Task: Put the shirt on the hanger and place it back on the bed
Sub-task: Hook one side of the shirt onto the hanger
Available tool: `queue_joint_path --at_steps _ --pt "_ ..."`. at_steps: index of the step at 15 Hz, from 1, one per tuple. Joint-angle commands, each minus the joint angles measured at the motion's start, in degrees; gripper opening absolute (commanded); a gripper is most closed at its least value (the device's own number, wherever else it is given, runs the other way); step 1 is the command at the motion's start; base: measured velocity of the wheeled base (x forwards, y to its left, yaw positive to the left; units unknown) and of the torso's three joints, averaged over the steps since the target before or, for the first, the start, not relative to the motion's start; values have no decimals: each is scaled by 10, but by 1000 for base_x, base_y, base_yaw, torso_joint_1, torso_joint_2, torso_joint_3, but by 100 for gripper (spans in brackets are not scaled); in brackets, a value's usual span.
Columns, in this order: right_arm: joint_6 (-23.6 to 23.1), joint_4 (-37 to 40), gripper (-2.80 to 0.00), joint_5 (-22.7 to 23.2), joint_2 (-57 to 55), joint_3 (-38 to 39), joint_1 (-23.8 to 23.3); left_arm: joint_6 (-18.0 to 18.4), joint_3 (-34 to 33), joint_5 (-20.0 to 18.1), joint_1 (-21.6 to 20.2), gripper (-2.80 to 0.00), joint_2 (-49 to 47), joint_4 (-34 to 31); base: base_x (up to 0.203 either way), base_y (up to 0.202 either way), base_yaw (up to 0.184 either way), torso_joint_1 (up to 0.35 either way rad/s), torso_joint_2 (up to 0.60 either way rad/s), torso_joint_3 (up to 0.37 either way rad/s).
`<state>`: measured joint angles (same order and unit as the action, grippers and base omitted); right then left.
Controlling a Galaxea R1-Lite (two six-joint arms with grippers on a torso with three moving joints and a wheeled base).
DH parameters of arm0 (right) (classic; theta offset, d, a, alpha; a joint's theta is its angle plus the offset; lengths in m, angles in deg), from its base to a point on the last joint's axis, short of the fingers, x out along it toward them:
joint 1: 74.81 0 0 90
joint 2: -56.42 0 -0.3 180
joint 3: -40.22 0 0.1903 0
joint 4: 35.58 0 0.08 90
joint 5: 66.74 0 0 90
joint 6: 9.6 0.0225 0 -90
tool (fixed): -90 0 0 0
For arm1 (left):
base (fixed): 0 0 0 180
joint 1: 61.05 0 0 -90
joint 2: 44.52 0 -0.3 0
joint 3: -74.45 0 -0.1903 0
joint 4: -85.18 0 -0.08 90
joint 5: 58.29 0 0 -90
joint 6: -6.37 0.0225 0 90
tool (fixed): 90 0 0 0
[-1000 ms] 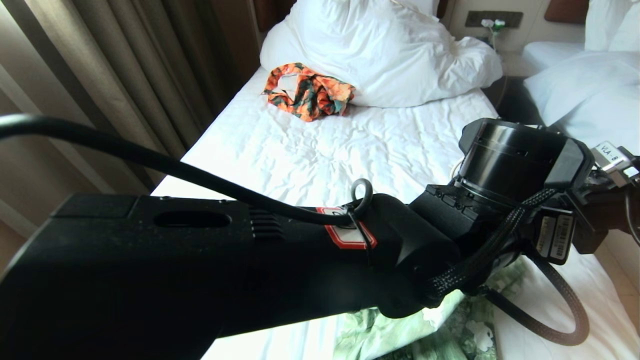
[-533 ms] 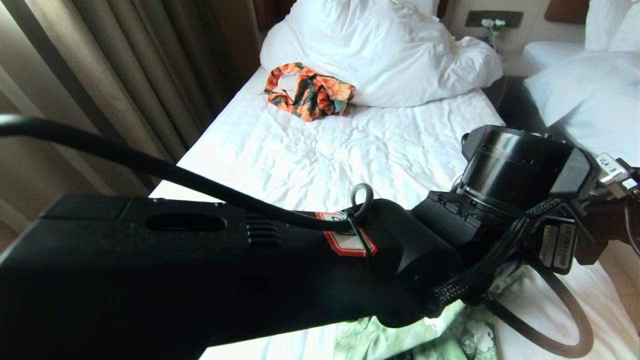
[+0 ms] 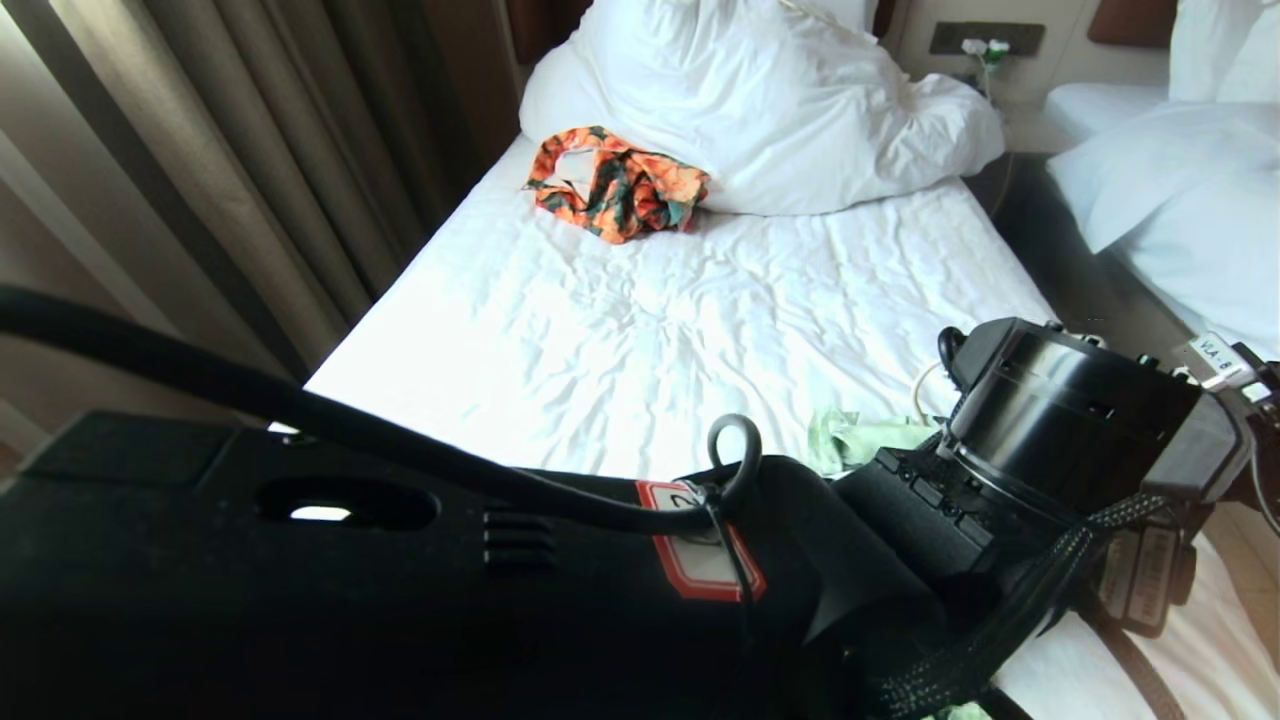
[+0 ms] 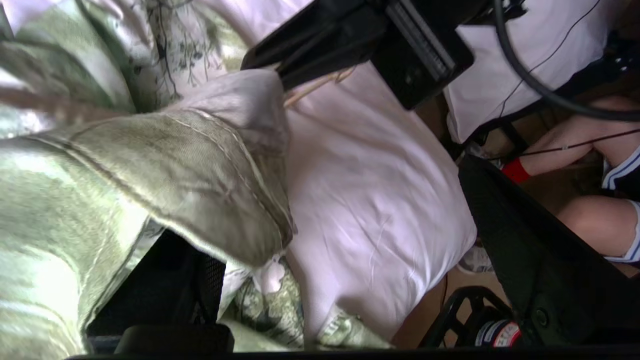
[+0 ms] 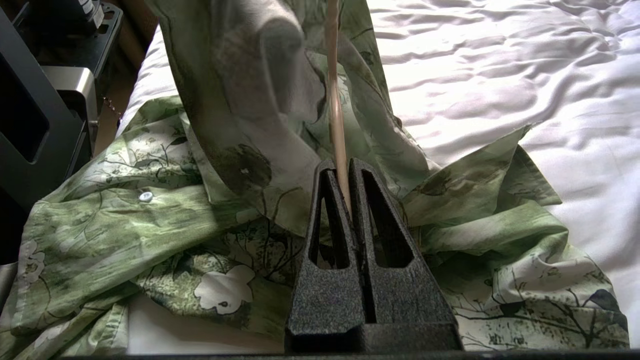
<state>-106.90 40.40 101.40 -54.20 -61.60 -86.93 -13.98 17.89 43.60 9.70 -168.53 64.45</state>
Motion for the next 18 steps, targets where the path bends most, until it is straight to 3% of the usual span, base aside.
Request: queue_joint_path --at_steps 1,6,8,12,17,18 --pt "-5 4 -280 4 -5 0 -1 -4 -29 1 4 -280 14 2 0 0 0 0 0 0" --pt "-4 4 -280 4 -7 0 -1 -12 -72 4 2 -280 31 4 0 0 0 0 0 0" --pt "-4 3 -280 4 -7 -1 -2 -18 -124 10 0 -280 47 6 0 0 0 0 0 0" --pt "-4 4 -280 4 -6 -1 0 -11 -243 13 -20 -280 84 72 0 0 0 0 0 0" --pt "-4 4 -280 4 -4 0 -1 -3 -314 3 -53 -280 157 106 0 0 0 0 0 0" --pt "-4 4 -280 4 -4 -1 -1 17 -344 -9 -65 0 167 138 0 0 0 0 0 0"
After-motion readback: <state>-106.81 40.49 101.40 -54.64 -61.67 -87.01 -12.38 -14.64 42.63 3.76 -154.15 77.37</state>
